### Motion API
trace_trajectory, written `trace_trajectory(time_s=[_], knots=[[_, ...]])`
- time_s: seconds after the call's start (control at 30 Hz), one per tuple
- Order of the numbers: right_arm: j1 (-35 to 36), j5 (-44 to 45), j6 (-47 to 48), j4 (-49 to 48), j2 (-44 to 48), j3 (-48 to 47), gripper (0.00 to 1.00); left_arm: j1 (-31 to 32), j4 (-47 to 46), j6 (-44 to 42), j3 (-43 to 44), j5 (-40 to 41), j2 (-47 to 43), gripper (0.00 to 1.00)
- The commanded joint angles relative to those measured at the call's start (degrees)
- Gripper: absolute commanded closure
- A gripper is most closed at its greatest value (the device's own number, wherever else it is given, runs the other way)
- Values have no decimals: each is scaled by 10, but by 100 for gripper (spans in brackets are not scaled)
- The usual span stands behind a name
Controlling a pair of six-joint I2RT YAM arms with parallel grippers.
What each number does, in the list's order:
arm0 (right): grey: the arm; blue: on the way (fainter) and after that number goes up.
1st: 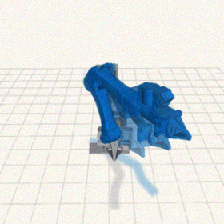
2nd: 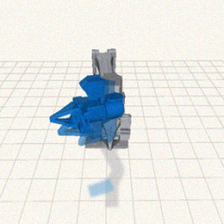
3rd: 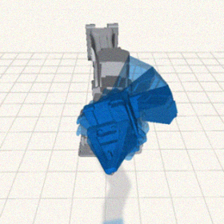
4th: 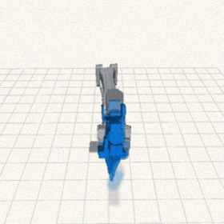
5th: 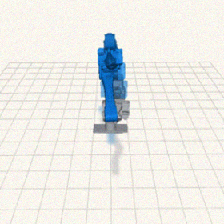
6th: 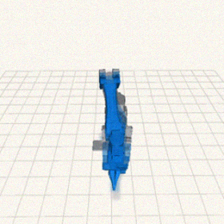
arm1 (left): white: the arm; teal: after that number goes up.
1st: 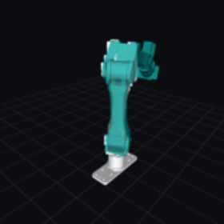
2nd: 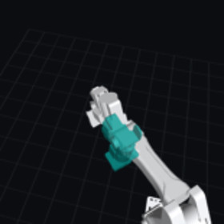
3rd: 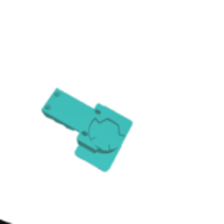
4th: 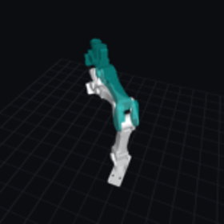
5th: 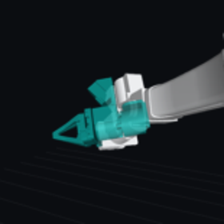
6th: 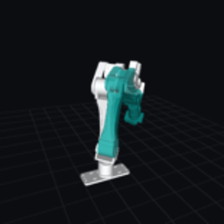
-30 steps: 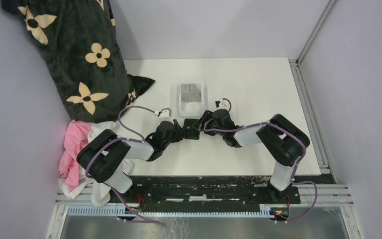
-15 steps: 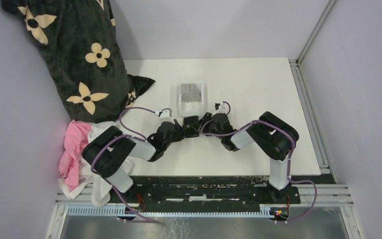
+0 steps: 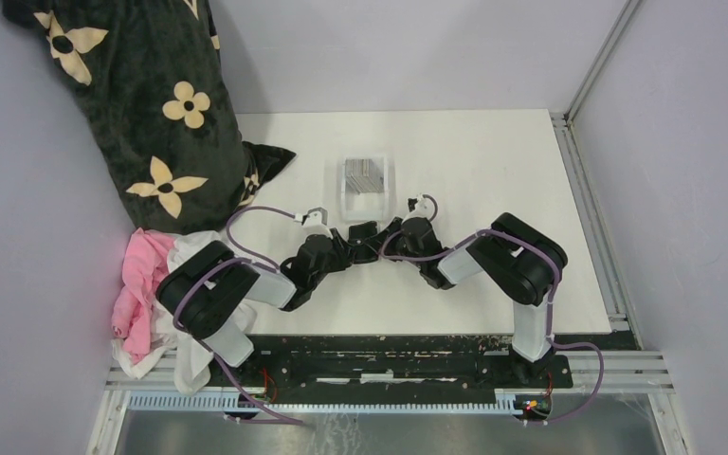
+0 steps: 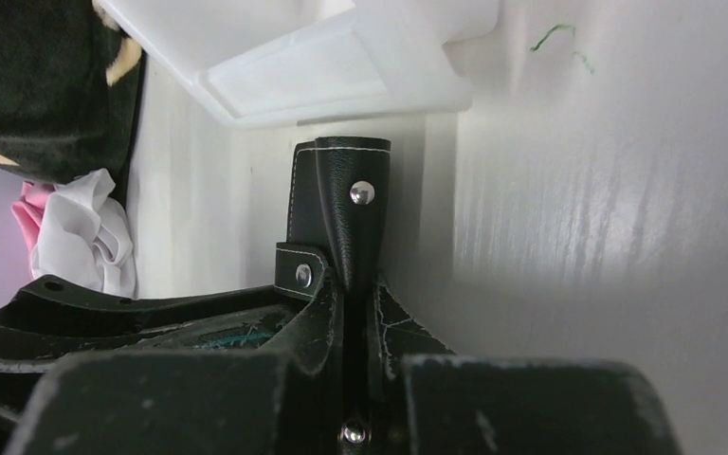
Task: Put the credit cards into the card holder
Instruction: Open the card holder at the center of the board.
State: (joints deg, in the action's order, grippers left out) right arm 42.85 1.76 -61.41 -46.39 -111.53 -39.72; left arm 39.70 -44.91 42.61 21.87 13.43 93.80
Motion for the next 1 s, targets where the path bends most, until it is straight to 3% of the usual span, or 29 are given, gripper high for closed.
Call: trace_trajectory(time_s=[0.0,0.3,0.97], knots=[[34,-37,32,94,7,10,99,19,70,12,-8,-23,-45,64],[51,7,74,167,55,3,99,44,160,-40,19,31,-112,50],[71,71,115,236,101,-4,99,102,313,-97,94,134,-160,38]])
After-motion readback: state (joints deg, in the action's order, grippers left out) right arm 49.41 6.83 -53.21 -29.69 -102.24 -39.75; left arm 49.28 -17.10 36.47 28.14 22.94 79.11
